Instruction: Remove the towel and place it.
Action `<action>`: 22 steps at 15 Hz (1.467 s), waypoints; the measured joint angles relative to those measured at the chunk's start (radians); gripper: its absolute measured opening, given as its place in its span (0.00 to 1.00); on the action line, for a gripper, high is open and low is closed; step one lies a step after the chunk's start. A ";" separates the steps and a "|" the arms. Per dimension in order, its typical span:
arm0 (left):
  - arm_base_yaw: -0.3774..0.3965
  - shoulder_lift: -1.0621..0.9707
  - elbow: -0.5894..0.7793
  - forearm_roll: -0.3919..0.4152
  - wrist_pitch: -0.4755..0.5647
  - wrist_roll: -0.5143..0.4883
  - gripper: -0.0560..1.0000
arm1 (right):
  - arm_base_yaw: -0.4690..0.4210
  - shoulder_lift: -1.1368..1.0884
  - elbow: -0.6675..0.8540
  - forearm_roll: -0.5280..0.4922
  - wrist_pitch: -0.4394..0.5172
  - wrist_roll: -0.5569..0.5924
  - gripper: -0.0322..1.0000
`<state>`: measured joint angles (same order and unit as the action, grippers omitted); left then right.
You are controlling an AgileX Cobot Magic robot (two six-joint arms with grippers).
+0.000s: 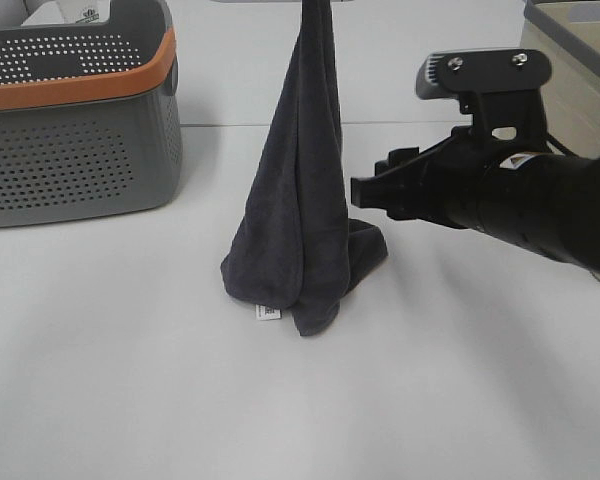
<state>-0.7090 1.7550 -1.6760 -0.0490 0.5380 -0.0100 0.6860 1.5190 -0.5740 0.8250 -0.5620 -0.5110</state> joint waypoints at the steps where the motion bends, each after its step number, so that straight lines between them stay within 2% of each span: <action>1: 0.000 0.000 0.000 0.007 0.006 0.000 0.05 | 0.000 0.000 0.060 -0.287 -0.095 0.350 0.59; 2: 0.000 0.000 0.000 0.013 0.011 0.000 0.05 | 0.000 0.003 0.116 -0.494 -0.184 0.585 0.58; 3: 0.000 0.000 0.000 0.015 0.012 0.000 0.05 | 0.000 0.024 0.157 -0.627 -0.250 0.726 0.56; 4: 0.000 0.000 0.000 0.017 0.012 0.000 0.05 | 0.000 0.059 0.180 -0.710 -0.274 0.799 0.55; 6: 0.000 0.000 0.000 0.018 0.012 0.000 0.05 | 0.000 0.112 0.187 -0.778 -0.298 0.835 0.54; 10: 0.000 0.000 0.000 0.018 0.012 0.000 0.05 | 0.000 0.214 0.162 -0.888 -0.418 0.851 0.54; 13: 0.000 0.000 -0.005 0.018 -0.001 0.000 0.05 | 0.000 0.266 0.099 -0.938 -0.428 0.826 0.54; 18: 0.028 0.000 -0.011 0.049 -0.056 -0.051 0.05 | 0.000 0.333 0.047 -0.936 -0.409 0.786 0.54; 22: 0.032 0.000 -0.011 0.049 -0.064 -0.054 0.05 | 0.000 0.464 -0.078 -0.930 -0.403 0.706 0.54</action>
<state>-0.6770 1.7550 -1.6870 0.0000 0.4740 -0.0640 0.6860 1.9830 -0.6520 -0.1050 -0.9650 0.1950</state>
